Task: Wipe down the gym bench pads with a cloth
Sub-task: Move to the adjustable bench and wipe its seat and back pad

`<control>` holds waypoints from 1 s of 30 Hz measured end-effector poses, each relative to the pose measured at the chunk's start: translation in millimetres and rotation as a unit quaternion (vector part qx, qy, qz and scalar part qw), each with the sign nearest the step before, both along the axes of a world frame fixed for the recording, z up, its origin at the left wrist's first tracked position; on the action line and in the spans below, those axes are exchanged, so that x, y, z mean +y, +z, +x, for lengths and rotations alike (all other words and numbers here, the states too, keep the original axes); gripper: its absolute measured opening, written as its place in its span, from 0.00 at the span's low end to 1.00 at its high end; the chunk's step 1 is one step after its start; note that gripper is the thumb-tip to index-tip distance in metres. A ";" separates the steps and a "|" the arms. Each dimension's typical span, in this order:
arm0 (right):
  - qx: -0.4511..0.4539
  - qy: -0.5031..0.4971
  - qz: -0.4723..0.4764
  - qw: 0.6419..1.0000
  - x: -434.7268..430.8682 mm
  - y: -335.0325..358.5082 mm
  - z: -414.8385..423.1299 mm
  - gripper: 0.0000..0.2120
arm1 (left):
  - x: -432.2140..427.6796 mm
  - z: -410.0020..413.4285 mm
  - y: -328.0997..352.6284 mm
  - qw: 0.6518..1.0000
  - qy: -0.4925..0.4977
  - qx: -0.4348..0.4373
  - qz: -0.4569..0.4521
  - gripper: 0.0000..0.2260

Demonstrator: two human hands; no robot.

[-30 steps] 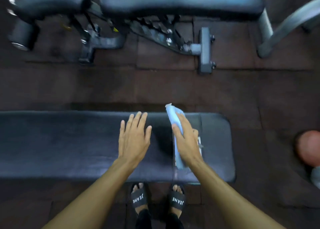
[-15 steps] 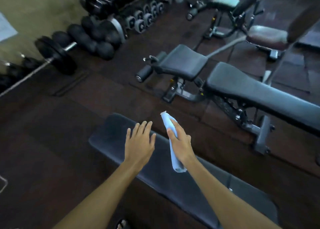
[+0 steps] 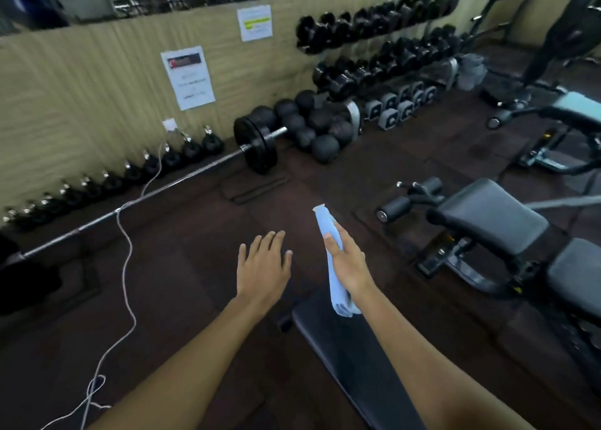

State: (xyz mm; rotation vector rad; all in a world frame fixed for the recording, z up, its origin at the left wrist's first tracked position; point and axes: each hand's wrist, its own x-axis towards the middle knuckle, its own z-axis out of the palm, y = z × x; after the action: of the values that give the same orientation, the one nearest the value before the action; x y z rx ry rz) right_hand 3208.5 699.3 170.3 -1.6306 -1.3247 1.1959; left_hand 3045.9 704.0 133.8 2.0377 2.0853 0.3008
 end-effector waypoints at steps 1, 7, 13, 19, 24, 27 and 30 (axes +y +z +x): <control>-0.002 0.009 -0.007 1.000 14.1 2.5 -12.8 0.20 | 12.2 -12.8 -0.1 1.000 0.009 -0.001 -0.003 0.23; -0.002 0.039 -0.017 0.999 120.0 -18.3 -68.6 0.20 | 103.2 -68.6 -3.8 0.999 0.045 0.000 -0.020 0.23; 0.019 0.045 -0.022 0.999 240.5 -31.1 -97.6 0.21 | 214.1 -99.4 7.1 0.998 0.059 0.003 -0.018 0.23; 0.024 0.016 -0.025 0.999 350.3 -30.4 -104.0 0.20 | 335.9 -110.1 11.6 0.999 0.031 0.001 -0.020 0.23; 0.052 -0.070 -0.043 0.995 443.8 -54.1 -101.7 0.20 | 455.1 -103.6 -6.1 0.999 -0.046 0.002 -0.023 0.23; 0.061 -0.126 -0.031 0.990 495.7 -58.0 -95.5 0.19 | 530.4 -90.3 -15.0 0.994 -0.109 0.001 -0.028 0.23; 0.076 -0.193 -0.022 0.978 537.8 -59.7 -82.4 0.19 | 595.9 -67.9 -18.4 0.982 -0.185 0.004 -0.034 0.23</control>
State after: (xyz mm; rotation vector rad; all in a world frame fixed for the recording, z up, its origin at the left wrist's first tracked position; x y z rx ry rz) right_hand 3126.2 1237.2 110.6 -1.6942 -0.8406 1.0913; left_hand 2978.0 1300.0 115.4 2.3261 1.6467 0.1564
